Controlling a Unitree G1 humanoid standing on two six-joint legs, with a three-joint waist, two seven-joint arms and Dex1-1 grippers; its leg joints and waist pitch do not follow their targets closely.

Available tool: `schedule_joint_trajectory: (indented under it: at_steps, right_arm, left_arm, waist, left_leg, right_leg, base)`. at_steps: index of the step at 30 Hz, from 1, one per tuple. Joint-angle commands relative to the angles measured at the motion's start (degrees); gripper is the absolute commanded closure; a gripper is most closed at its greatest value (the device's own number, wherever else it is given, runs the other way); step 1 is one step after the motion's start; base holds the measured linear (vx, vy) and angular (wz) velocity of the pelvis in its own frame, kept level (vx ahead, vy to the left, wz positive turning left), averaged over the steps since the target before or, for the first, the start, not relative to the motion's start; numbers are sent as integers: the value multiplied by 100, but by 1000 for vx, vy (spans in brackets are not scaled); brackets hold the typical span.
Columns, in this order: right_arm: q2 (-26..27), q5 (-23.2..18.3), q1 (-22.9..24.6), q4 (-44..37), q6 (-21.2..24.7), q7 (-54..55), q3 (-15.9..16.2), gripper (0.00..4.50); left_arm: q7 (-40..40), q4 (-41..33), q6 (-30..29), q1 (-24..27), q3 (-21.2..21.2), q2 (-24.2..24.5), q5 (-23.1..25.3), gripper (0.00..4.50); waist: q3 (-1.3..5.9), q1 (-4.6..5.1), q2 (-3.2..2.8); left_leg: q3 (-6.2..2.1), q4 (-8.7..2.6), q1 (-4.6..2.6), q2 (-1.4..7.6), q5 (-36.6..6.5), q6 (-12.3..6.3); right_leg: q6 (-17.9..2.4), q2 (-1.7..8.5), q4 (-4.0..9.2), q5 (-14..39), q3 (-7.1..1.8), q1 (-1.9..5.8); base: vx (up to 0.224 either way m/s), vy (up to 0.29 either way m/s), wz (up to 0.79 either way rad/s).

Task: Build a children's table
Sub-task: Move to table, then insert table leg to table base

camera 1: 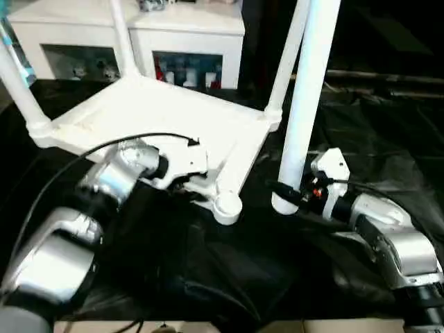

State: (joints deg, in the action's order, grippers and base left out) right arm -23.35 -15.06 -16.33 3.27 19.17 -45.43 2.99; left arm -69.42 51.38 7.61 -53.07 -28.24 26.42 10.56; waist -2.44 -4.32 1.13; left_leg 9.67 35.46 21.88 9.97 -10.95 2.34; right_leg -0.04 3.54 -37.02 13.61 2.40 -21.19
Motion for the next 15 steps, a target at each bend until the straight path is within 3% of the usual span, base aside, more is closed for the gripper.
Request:
schedule_joint_trajectory:
  at_steps: [1, 7, 15]
  right_arm:
    - [-89, 22, -79, 42, -145, -67, 49, 259]
    - [-88, 52, -115, 95, -200, -107, 61, 259]
    - [-43, 79, -103, 97, -260, -125, 137, 259]
  left_arm:
    - [-82, 297, 296, -198, -119, -24, 230, 198]
    - [307, 1032, 894, -479, -236, -210, 576, 233]
    - [650, 1623, 1410, -667, -310, -479, 891, 311]
  waist:
    - [348, -38, -20]
    - [368, -111, -14]
    - [366, -139, -14]
  left_leg:
    - [-105, -446, -154, 337, -779, -124]
    - [-102, -430, -154, 348, -646, -178]
    - [-107, -436, -151, 355, -749, -169]
  right_leg:
    - [-1591, 529, 405, -282, -256, 233]
    - [-1617, 543, 372, -614, -258, 239]
    - [-1628, 559, 393, -542, -258, 249]
  base:
    - [0, 0, 0]
    - [0, 0, 0]
    - [0, 0, 0]
